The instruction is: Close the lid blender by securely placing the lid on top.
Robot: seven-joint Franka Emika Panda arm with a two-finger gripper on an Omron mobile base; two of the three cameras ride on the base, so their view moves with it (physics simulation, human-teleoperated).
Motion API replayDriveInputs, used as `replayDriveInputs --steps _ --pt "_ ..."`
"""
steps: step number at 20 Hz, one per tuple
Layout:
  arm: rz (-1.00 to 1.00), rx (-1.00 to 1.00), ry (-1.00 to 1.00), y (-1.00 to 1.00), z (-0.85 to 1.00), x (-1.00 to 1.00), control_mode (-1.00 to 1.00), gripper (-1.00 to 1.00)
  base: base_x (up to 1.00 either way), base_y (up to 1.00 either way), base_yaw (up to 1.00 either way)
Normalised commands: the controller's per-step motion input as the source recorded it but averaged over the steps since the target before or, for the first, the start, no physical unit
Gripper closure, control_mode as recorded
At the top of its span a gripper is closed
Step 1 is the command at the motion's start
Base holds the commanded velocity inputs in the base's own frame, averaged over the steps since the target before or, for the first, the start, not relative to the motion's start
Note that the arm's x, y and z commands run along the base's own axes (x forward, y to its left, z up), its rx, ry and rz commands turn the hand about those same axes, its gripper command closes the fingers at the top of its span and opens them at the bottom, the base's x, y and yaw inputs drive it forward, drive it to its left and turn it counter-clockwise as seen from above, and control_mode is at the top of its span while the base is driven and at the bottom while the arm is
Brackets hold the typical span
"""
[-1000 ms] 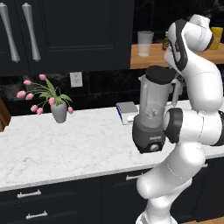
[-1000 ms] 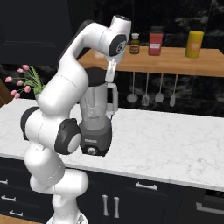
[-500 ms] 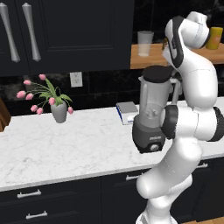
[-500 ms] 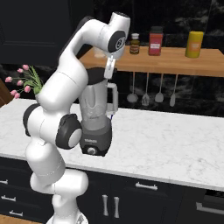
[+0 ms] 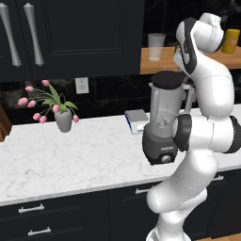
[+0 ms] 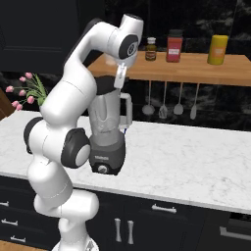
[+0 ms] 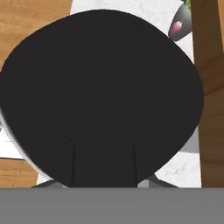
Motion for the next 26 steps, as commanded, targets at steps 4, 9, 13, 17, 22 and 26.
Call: replayDriveInputs --steps 4,9,13,17,22,26 --pt "0.0 -0.03 -0.02 0.0 -0.18 -0.13 -1.0 1.0 0.0 0.0 0.0" --pt "0.0 -0.06 0.0 0.0 -0.17 -0.35 -1.0 1.0 0.0 0.0 0.0" --pt "0.0 -0.06 -0.02 0.0 0.0 -0.19 -1.0 1.0 0.0 0.0 0.0" --pt "0.0 -0.05 -0.03 0.02 -0.02 -0.14 -1.0 1.0 0.0 0.0 0.0" --pt "0.0 0.01 -0.02 0.07 -0.13 -0.1 -1.0 1.0 0.0 0.0 0.0" --pt "0.0 0.01 0.0 0.0 -0.02 0.0 -1.0 -1.0 0.0 0.0 0.0"
